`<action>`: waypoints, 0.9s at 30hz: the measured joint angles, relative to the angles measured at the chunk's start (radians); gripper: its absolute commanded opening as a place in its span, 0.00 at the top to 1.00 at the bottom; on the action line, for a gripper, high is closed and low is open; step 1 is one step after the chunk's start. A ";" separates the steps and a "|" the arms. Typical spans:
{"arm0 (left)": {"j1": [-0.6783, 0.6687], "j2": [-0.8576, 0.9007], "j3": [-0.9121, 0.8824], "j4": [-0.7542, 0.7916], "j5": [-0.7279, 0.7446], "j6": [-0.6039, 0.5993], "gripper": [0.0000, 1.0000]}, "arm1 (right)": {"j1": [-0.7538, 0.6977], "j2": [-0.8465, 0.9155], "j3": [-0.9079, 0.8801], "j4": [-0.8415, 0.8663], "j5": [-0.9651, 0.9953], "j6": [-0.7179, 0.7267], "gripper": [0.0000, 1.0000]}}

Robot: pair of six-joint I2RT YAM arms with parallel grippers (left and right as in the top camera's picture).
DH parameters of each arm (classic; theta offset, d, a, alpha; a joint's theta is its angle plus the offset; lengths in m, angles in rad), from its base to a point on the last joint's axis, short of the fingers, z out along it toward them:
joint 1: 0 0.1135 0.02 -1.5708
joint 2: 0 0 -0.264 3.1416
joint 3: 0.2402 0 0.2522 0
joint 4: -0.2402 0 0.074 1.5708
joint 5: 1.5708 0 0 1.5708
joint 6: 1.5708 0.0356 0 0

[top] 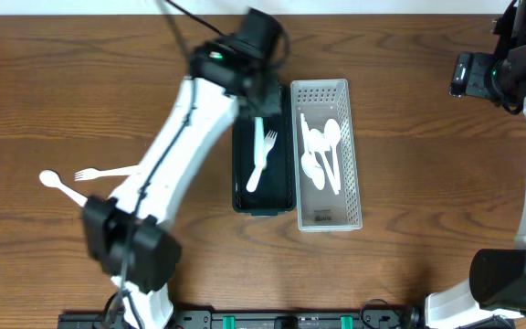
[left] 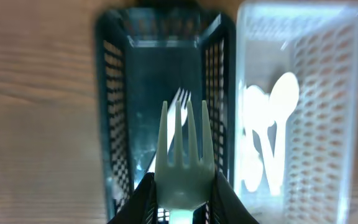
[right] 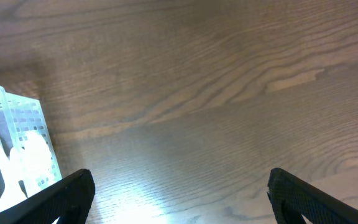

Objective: Pack container
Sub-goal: 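Carry the fork into the black basket and release it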

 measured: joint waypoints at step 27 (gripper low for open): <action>0.085 0.055 0.061 -0.010 -0.093 0.174 0.25 | 0.000 0.000 0.000 -0.006 -0.001 -0.001 0.06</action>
